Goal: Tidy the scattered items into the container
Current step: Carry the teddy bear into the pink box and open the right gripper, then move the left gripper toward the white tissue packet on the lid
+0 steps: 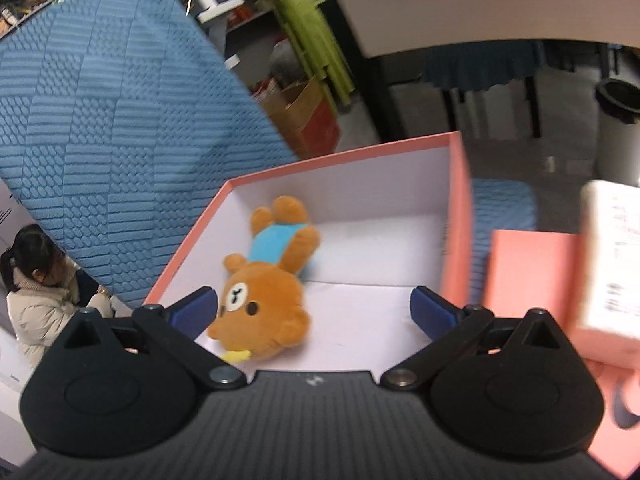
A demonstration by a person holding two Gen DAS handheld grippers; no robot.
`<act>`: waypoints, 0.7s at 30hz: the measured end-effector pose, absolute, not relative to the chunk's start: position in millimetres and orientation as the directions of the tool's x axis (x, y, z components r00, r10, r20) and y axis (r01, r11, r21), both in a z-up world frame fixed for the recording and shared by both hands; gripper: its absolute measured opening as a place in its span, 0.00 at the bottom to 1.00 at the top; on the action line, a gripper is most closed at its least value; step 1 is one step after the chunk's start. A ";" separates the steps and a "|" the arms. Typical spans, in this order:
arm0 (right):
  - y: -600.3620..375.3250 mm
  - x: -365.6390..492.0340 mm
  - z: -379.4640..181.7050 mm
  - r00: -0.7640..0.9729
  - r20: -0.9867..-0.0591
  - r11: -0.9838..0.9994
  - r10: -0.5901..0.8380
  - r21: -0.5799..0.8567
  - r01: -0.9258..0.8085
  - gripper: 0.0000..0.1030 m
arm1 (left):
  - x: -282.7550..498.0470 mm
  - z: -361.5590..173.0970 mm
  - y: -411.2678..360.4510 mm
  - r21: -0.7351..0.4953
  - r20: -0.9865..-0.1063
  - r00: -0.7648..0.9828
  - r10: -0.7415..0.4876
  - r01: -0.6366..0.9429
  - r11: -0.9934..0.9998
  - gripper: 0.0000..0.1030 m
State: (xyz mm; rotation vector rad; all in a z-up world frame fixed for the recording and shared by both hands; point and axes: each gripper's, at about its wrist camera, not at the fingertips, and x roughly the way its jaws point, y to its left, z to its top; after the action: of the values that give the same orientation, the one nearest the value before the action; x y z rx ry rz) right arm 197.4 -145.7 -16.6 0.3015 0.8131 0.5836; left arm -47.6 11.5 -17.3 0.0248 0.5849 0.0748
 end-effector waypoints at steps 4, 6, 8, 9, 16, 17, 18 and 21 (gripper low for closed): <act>-180.7 181.0 -11.0 0.600 -0.579 0.832 0.552 0.425 -0.355 1.00 | -42.2 -18.4 1.8 0.052 -0.551 0.833 0.060 -0.038 0.998 1.00; -195.2 172.9 -10.7 0.625 -0.574 0.847 0.529 0.406 -0.344 1.00 | -40.1 -18.6 -3.7 0.058 -0.548 0.835 0.052 -0.024 0.998 1.00; -211.9 161.5 -12.4 0.651 -0.568 0.862 0.503 0.385 -0.329 1.00 | -37.3 -18.2 -9.0 0.058 -0.548 0.836 0.042 -0.012 0.998 1.00; -219.6 155.6 -13.8 0.664 -0.566 0.870 0.489 0.373 -0.323 1.00 | -36.1 -18.2 -11.8 0.057 -0.548 0.836 0.035 -0.005 0.998 1.00; -271.1 111.3 -23.5 0.739 -0.515 0.891 0.435 0.367 -0.269 1.00 | -28.8 -17.5 -29.8 0.059 -0.541 0.841 0.007 0.030 0.998 1.00; -277.9 103.3 -24.5 0.752 -0.504 0.895 0.424 0.362 -0.262 1.00 | -27.7 -17.3 -32.2 0.057 -0.542 0.841 0.002 0.034 0.998 1.00; -283.4 94.5 -25.1 0.769 -0.490 0.900 0.411 0.354 -0.255 1.00 | -26.2 -17.4 -34.9 0.052 -0.544 0.839 -0.006 0.041 0.998 1.00; -298.5 67.1 -28.0 0.812 -0.453 0.916 0.368 0.326 -0.233 1.00 | -22.8 -18.3 -43.5 0.055 -0.539 0.842 -0.013 0.050 0.997 1.00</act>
State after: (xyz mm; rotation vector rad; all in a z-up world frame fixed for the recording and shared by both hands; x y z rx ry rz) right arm 67.1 -298.5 -28.0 0.2623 0.5336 0.3250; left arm -22.8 -43.5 -18.3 0.0680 0.5690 -0.0331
